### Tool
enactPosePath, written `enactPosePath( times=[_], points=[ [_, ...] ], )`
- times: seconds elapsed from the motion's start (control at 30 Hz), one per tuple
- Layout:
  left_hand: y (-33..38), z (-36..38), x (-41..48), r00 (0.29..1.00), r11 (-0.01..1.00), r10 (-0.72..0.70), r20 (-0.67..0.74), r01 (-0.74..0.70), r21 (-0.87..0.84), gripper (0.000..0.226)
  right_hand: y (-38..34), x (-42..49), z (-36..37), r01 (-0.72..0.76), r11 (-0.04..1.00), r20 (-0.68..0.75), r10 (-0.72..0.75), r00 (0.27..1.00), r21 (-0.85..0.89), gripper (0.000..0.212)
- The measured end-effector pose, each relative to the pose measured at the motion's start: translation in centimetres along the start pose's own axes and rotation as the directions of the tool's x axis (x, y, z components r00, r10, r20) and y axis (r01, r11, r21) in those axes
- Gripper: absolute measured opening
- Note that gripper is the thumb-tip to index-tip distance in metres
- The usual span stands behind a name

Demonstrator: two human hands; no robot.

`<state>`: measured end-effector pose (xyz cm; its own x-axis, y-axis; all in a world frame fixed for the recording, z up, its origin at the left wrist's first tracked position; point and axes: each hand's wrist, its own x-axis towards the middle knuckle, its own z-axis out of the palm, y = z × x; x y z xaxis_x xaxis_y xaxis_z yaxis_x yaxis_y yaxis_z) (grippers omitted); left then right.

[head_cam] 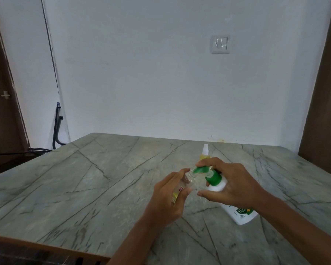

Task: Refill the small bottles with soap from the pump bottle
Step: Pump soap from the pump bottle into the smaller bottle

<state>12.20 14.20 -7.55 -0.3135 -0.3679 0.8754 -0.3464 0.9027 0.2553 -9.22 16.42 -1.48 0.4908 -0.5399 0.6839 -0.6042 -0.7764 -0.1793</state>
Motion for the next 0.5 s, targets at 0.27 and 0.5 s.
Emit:
enactPosePath(
  times=[0.27, 0.5],
  points=[
    [-0.01, -0.02, 0.0, 1.0, 1.0, -0.016, -0.008, 0.016, -0.001, 0.039, 0.02, 0.1, 0.03, 0.0, 1.0, 0.009, 0.0, 1.0, 0.01, 0.064],
    [0.04, 0.07, -0.21, 1.0, 1.0, -0.011, -0.001, 0.011, 0.004, 0.038, 0.21, 0.1, 0.05, 0.008, 0.997, -0.02, -0.006, 1.0, 0.082, 0.059]
  ],
)
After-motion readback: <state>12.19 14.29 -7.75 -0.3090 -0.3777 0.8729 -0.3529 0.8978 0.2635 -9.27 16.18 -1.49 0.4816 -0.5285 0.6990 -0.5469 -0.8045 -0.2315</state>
